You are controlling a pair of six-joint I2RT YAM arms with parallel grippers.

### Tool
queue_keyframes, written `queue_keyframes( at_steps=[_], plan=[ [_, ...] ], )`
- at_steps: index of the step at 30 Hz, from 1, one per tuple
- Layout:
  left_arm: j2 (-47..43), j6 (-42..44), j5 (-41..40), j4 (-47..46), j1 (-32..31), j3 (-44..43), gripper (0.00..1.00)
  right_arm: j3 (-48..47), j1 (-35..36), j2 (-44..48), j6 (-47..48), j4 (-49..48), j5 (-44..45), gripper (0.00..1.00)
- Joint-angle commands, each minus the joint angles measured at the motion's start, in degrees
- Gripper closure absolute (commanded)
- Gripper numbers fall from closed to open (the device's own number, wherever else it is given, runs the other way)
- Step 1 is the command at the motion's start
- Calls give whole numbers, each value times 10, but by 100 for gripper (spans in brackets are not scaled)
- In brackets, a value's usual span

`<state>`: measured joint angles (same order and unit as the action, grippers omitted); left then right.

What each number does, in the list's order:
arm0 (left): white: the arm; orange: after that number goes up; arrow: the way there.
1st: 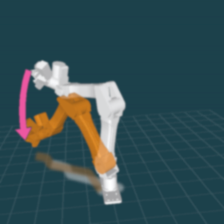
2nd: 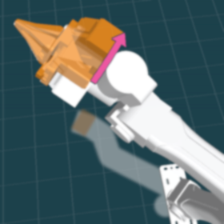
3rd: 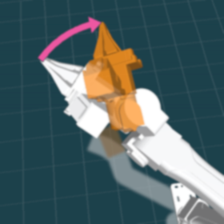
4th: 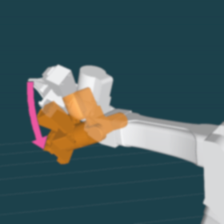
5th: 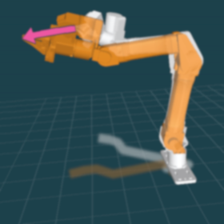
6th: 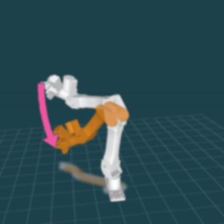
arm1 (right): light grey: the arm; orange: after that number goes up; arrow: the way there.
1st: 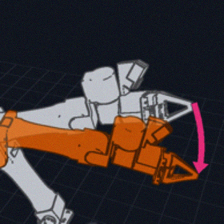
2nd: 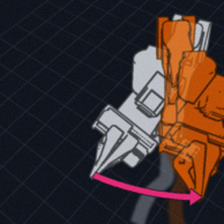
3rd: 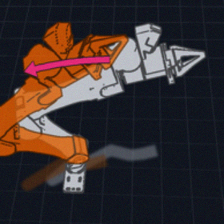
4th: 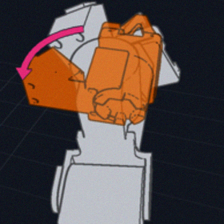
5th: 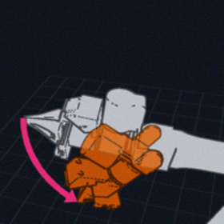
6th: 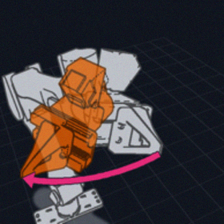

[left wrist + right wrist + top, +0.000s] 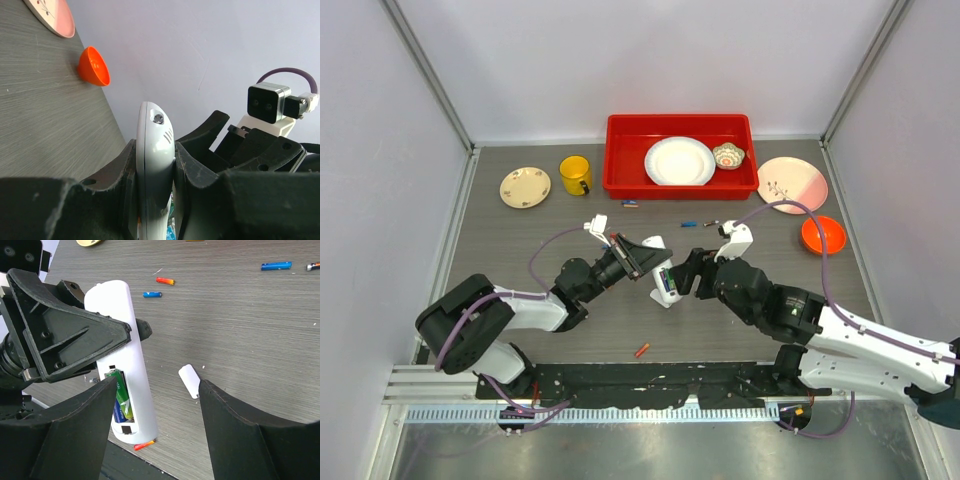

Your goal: Load the batteries into the remote control

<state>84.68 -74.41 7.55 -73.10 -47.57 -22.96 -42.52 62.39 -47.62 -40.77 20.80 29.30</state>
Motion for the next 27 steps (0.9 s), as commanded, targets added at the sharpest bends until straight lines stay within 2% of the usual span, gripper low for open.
queue_keyframes(
  at_steps=[1,4,6,8,9,11,15,20,27],
  plan=[
    [-10,7,-3,-155,-2,1,100,-29,-3,14,-10,-10,11,28],
    [-6,8,-4,-155,-2,0,100,-35,-6,6,-23,-17,-13,27],
    [-7,9,-8,-155,-2,0,100,-38,-19,-4,-40,-26,-70,25],
    [-9,15,-13,-155,-2,-2,100,-38,-64,-9,-70,-43,-132,25],
    [-11,18,-19,-155,-1,-2,100,-30,-81,-8,-82,-52,-198,25],
    [-15,24,-25,-155,-2,-2,100,-20,-124,-7,-111,-79,-245,25],
    [-13,30,-30,-155,-2,-3,100,1,-163,-8,-134,-102,-331,25],
    [-12,33,-32,-155,-1,-1,100,21,-188,-28,-162,-146,-388,25],
    [-20,41,-36,-155,-1,-1,100,24,-195,-39,-156,-136,-396,26]
  ],
)
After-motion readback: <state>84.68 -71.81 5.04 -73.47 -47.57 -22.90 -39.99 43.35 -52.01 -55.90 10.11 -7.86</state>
